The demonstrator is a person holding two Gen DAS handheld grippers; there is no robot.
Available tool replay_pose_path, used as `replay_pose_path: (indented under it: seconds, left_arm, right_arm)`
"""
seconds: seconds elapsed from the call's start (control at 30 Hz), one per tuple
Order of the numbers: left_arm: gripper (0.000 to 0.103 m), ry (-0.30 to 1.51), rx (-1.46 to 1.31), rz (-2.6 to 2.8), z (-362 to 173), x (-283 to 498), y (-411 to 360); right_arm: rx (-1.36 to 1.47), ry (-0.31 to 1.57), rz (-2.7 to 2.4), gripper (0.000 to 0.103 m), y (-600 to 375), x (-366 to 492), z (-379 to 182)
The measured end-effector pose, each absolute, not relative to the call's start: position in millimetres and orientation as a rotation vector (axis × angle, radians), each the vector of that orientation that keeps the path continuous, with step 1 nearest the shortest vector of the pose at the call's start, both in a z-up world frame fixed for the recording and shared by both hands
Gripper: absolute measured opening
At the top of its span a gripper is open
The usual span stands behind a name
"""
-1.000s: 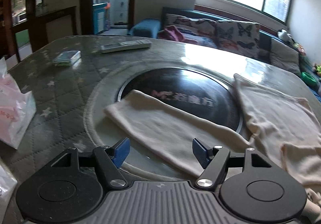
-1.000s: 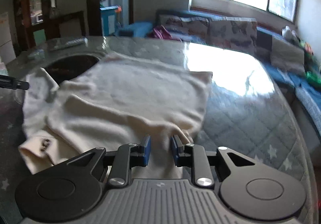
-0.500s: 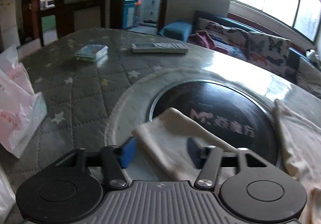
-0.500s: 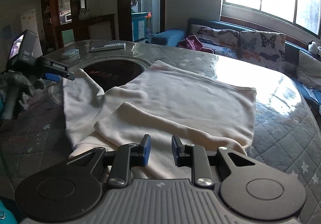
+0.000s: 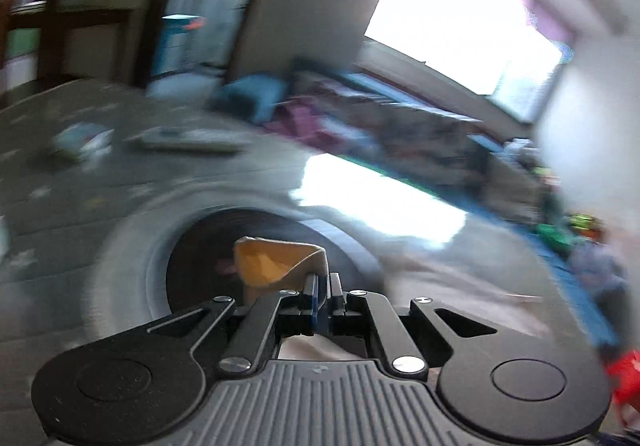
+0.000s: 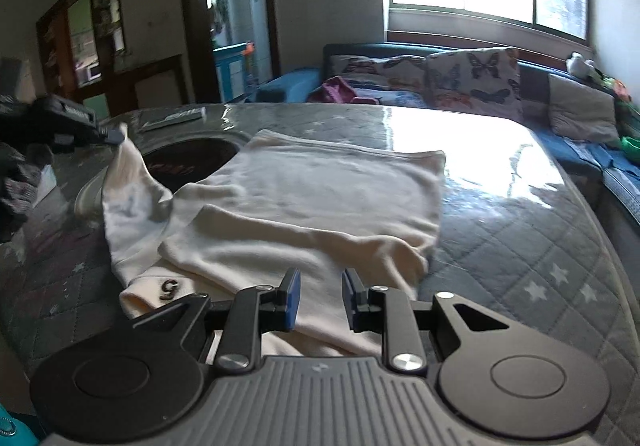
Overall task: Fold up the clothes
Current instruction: 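Lift the sleeve with the left gripper and fold it across the body, then open the left gripper to release the folded sleeve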
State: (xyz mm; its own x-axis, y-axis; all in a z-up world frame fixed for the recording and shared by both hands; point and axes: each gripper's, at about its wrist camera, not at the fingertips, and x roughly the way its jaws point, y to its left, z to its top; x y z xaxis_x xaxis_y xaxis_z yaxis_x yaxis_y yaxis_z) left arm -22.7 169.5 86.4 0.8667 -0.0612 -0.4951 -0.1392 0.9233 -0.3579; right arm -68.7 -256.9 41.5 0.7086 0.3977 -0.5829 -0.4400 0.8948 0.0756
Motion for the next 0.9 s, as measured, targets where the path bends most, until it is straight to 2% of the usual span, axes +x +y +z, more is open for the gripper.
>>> replay_pose_path:
  seconds: [0.3,0.5,0.6,0.73,0.9]
  left_arm:
    - [0.004,0.484,-0.374,-0.395,127,-34,66]
    - [0.005,0.559,-0.345,-0.594,105,-41,14]
    - [0.015,0.63,-0.324,-0.621,85,-46,-3]
    - [0.026,0.691,-0.285,-0.611,65,-56,2]
    - [0.026,0.72,-0.245,-0.477,48,-66,43]
  right_arm:
    - [-0.013,0.62,0.413,0.022,-280,-76,36]
    - [0.021,0.615,0.388,0.022,-291,-78,35]
    - [0.027,0.608,0.382,0.022,-293,-79,36]
    - [0.028,0.604,0.389,0.022,-292,-80,38]
    - [0.011,0.605,0.417,0.022,-283,-77,38]
